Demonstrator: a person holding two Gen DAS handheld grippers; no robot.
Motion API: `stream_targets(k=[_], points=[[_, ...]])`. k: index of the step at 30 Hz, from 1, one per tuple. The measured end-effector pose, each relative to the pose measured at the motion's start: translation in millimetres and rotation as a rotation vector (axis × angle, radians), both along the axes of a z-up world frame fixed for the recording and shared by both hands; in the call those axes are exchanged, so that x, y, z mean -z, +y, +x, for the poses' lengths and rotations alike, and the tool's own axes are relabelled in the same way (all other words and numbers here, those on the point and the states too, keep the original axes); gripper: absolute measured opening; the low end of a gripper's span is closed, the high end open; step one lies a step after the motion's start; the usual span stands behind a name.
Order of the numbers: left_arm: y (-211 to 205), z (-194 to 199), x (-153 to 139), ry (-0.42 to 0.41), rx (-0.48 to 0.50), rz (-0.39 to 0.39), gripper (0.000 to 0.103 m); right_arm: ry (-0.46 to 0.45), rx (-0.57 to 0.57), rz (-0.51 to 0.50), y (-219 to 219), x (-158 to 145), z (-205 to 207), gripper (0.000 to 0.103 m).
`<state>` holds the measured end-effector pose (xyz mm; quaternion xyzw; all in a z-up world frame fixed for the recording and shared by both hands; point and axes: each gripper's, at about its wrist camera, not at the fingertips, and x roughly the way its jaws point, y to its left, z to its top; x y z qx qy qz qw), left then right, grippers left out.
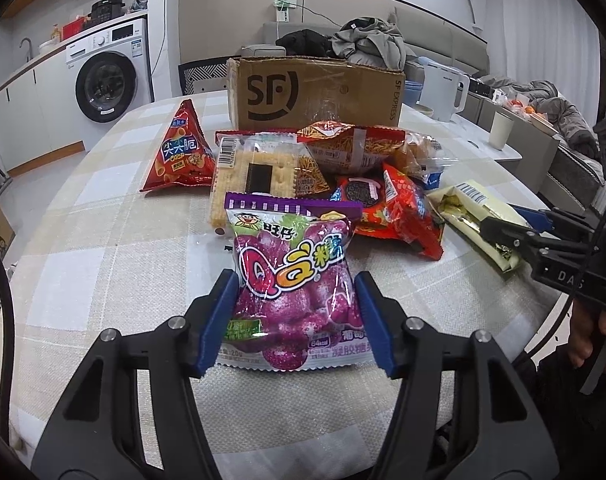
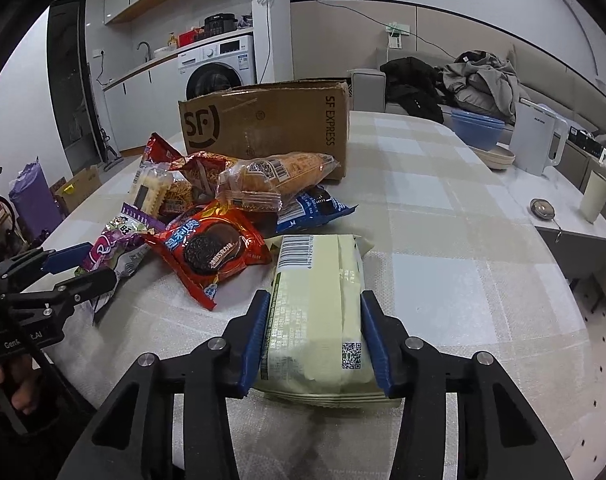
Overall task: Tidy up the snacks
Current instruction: 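Grasp the purple Q-candy bag with the left tool while the right tool grasps the pale green Franzzi pack, then lift the purple bag with the left tool while the right tool lifts the Franzzi pack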
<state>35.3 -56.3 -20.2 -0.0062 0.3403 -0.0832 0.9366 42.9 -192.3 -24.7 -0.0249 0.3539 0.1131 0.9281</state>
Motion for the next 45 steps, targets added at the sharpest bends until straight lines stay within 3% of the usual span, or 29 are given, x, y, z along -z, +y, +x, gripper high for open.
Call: stream_targets(k=[11,12,15,20,23,25,26,32,36,45], points=[[7.6,-5.7,-12.7,-0.037,-0.009,-0.029,0.055,-0.081,-0.063,0.067,-1.2,-19.3,-15.9,0.045],[8.0,-6.2,-14.2,-0.041,-0.01,-0.031,0.054,-0.084,-0.067,0.068,-0.5,-20.7,-16.0,0.045],[9.2,-6.6,-17.4,-0.04,-0.004,-0.034,0.038,-0.097,-0.078,0.073,0.9,-24.6,-17.4,0.045],[9.3,-6.2,-12.6,-0.018,0.007,-0.031,0.038,-0.097,-0.088,0.073,4.3,-24.3,-17.1,0.046],[4.8,-7.5,-11.1,-0.012,0.022,-0.009,0.042,-0.098,-0.086,0.073,3.5,-24.1,-17.4,0.046],[0.7,-5.7,-7.9,-0.006,0.012,0.028,0.064,-0.095,-0.087,0.075,3.2,-23.7,-17.2,0.046],[-0.8,-4.8,-6.1,-0.004,0.011,0.04,0.067,-0.095,-0.088,0.075,3.1,-23.7,-16.9,0.046],[1.5,6.1,3.2,0.032,0.004,0.038,0.072,-0.097,-0.088,0.077,2.9,-23.5,-18.2,0.046],[13.0,16.7,11.7,0.087,0.01,-0.026,0.073,-0.098,-0.093,0.072,3.5,-23.6,-18.2,0.046],[7.1,9.9,7.0,0.05,0.036,-0.018,0.05,-0.105,-0.096,0.067,4.7,-23.0,-18.8,0.046]])
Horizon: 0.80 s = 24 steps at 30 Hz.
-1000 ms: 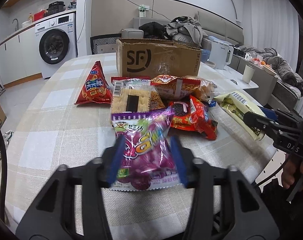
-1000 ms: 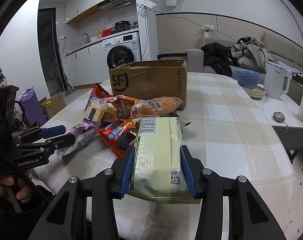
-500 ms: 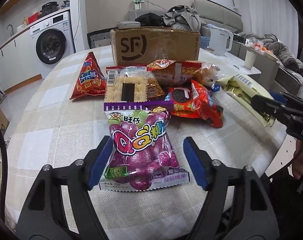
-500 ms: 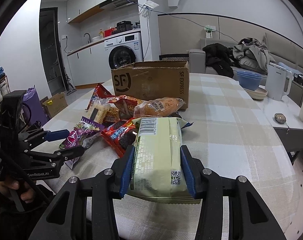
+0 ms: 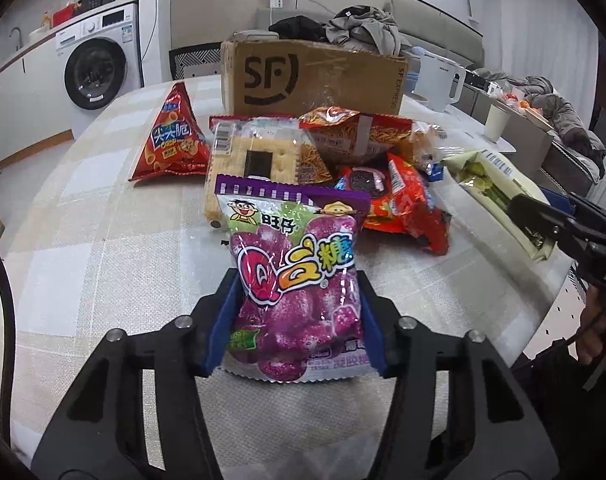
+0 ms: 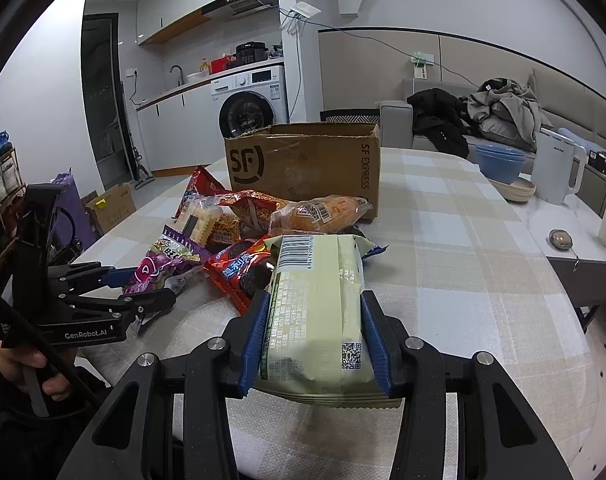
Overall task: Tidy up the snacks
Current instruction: 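Lift the purple bag with the left tool while the right tool lifts the Franzzi pack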
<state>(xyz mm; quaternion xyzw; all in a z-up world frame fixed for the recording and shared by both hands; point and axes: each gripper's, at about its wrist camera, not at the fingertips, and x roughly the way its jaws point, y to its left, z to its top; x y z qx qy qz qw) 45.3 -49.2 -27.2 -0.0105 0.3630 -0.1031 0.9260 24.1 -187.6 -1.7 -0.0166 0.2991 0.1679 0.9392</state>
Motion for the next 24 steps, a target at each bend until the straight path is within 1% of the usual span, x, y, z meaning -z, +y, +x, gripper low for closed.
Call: stream_targets(k=[10,14,15,17,20,21,22,24], points=[[-7.4,-16.0,-20.5,-0.047,0.016,-0.008,0.049,-0.02,0.0,0.014,-2.5,-6.1,-2.6,0.046],[-7.5,-19.9,-28.5,-0.06,0.013,-0.009,0.049,-0.042,-0.001,0.025,-2.0,-12.0,-5.4,0.045],[-7.3,-20.4,-30.6,-0.062,0.013,-0.009,0.049,-0.051,-0.001,0.024,-1.4,-14.2,-5.9,0.037],[-6.5,-20.6,-31.9,-0.066,0.008,-0.006,0.049,-0.039,0.003,0.003,0.1,-14.5,-2.9,0.035],[-4.4,-18.7,-29.0,-0.054,0.001,-0.009,0.049,0.016,0.004,-0.018,-0.1,-4.5,2.9,0.035],[-3.7,-18.5,-27.4,-0.046,0.001,-0.011,0.049,0.044,0.003,-0.023,0.1,0.2,4.8,0.037],[-3.4,-17.8,-26.2,-0.041,0.001,-0.012,0.049,0.066,0.0,-0.019,-0.9,4.0,6.3,0.041],[-3.3,-17.3,-24.4,-0.04,0.0,-0.011,0.049,0.092,0.008,-0.035,-0.3,9.5,6.9,0.053]])
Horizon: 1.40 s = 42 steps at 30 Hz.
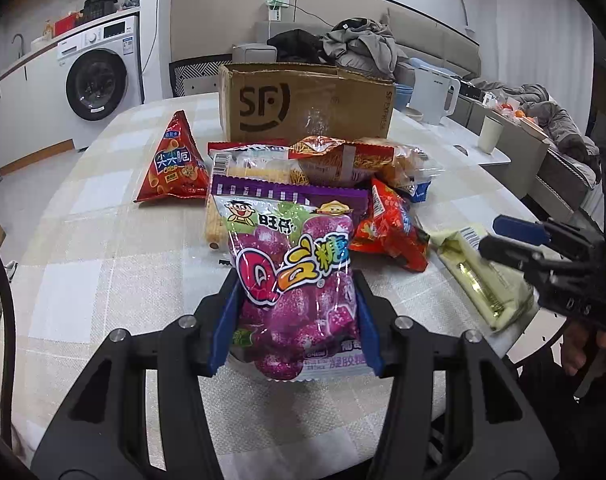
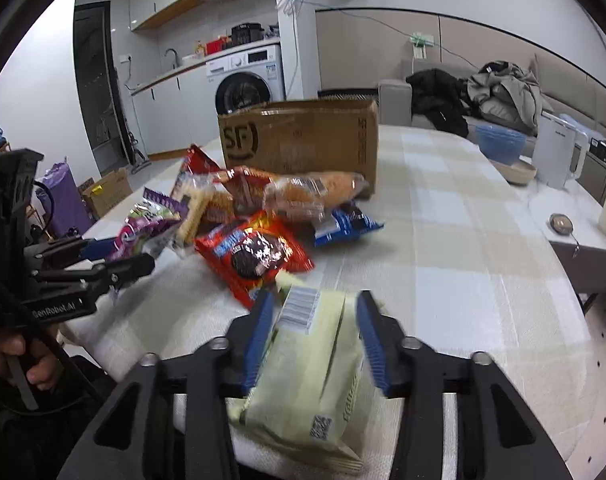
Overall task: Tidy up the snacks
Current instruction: 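Lift the purple bag with the left tool while the right tool lifts the Franzzi pack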
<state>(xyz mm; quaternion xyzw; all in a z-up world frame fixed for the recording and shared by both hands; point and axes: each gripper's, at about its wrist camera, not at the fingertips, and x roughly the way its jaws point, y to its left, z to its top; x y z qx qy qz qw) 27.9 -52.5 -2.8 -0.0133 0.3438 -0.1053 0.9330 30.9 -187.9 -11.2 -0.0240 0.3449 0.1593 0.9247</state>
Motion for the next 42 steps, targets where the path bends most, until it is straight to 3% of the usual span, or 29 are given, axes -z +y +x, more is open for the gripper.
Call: stream_targets(k=[7,9,12,28,42], points=[[-0.2,1.9,1.1,0.001,0.0,0.002,0.049,0.101,-0.006,-0.022,3.4,17.3,1.7,0.057],[0.2,1.6,1.8,0.001,0.0,0.002,0.049,0.098,-0.003,-0.038,6.3,16.1,0.4,0.051],[0.1,1.8,1.9,-0.003,-0.001,0.001,0.049,0.066,-0.001,-0.051,7.9,11.1,-3.5,0.043],[2.1,-5.6,-14.1,-0.038,0.0,-0.009,0.049,-0.094,-0.044,0.036,4.7,-26.2,-22.5,0.043],[4.6,-5.9,-47.4,-0.09,-0.005,-0.024,0.049,-0.165,-0.051,0.096,5.3,-57.0,-16.3,0.043]])
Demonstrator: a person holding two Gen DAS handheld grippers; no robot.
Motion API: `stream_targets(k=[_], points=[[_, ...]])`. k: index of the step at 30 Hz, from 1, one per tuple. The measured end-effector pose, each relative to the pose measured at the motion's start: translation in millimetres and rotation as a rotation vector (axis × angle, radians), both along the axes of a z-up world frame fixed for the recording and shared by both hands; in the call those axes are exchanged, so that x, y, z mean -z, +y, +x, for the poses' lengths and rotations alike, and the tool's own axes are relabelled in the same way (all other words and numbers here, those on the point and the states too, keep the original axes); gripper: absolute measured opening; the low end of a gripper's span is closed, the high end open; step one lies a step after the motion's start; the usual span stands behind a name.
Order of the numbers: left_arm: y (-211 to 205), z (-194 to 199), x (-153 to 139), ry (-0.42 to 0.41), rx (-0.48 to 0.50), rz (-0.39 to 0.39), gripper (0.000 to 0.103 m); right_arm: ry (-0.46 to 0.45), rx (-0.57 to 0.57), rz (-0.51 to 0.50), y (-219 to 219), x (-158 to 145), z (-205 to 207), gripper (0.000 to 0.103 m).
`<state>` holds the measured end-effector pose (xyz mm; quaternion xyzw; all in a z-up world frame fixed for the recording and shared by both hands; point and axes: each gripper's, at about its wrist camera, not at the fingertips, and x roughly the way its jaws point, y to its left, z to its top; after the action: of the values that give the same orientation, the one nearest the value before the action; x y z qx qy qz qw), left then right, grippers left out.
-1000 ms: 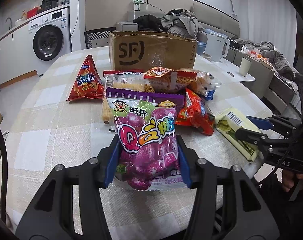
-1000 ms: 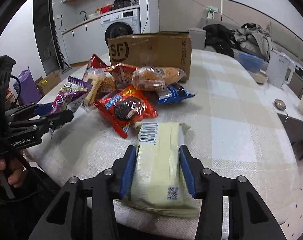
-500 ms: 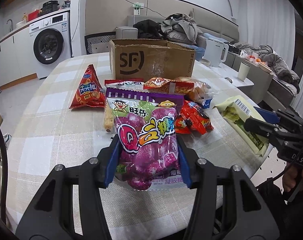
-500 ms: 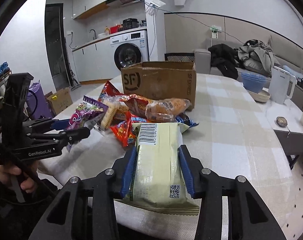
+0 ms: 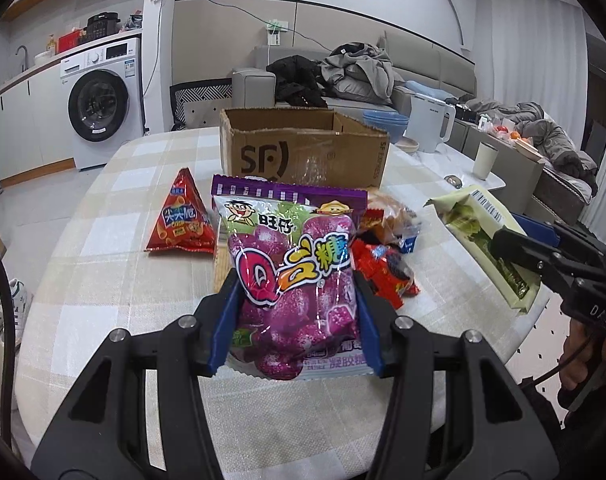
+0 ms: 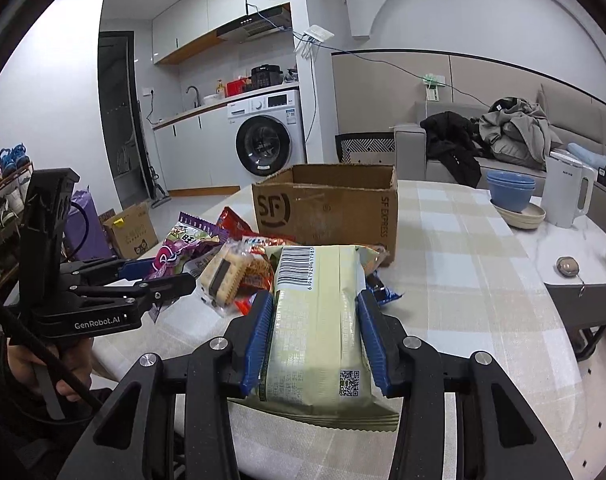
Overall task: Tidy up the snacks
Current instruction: 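Lift the purple bag with the left tool while the right tool lifts the Franzzi pack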
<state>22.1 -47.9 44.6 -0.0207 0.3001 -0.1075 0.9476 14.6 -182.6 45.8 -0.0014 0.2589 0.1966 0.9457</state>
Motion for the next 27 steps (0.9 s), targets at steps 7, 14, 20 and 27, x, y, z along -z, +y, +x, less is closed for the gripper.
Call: stream_targets(k=[7,14,20,27], points=[[-1.9,1.2,-23.8,-0.028,0.007,0.003,0.049,-0.029,0.013,0.025,-3.3,-18.1,8.1,0.043],[-3.6,3.4,-45.3,-0.046,0.009,0.005,0.049,-0.049,0.015,0.046,-3.6,-34.8,20.7,0.043],[-0.4,7.4,-60.5,-0.056,-0.002,-0.004,0.049,-0.054,0.011,0.052,0.9,-41.8,31.6,0.043],[1.7,14.6,-67.4,-0.054,-0.011,-0.004,0.049,-0.055,-0.004,0.076,6.7,-46.4,41.8,0.043]])
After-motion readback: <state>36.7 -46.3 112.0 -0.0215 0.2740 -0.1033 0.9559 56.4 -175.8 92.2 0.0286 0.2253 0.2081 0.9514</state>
